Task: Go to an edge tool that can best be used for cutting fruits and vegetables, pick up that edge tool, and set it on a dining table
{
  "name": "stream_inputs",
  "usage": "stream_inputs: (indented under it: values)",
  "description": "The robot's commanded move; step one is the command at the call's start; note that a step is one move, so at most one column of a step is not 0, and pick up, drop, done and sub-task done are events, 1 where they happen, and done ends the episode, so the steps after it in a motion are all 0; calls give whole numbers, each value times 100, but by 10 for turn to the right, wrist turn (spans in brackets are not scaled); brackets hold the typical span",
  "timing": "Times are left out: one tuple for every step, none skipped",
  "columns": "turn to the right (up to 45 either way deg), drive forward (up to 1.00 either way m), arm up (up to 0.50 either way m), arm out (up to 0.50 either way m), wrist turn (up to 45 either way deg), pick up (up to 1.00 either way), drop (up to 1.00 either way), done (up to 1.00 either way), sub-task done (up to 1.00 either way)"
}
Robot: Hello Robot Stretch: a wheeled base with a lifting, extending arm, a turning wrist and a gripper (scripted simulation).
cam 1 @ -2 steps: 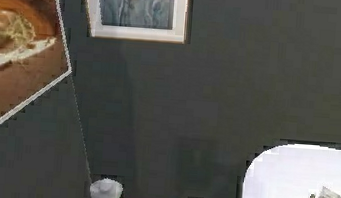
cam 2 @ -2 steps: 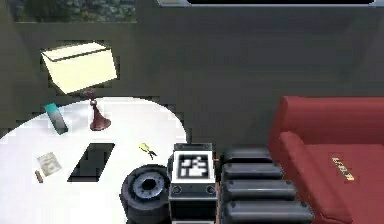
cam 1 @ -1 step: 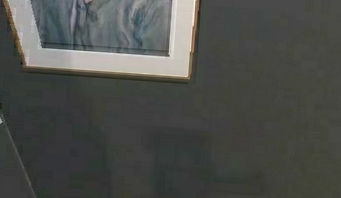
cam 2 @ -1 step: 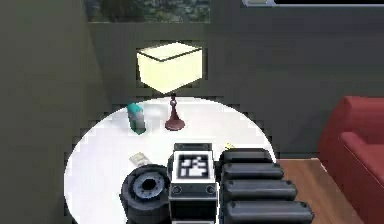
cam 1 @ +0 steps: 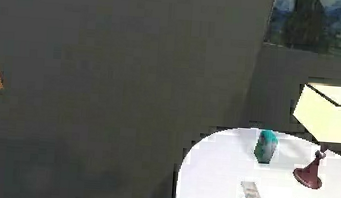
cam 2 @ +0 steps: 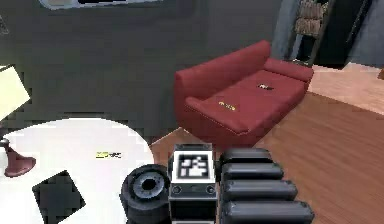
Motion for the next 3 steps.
stream_inputs:
  values:
    - [450,0,0,0,0,0,0,0,0]
    - [450,0,0,0,0,0,0,0,0]
    - [420,0,0,0,0,0,0,0,0]
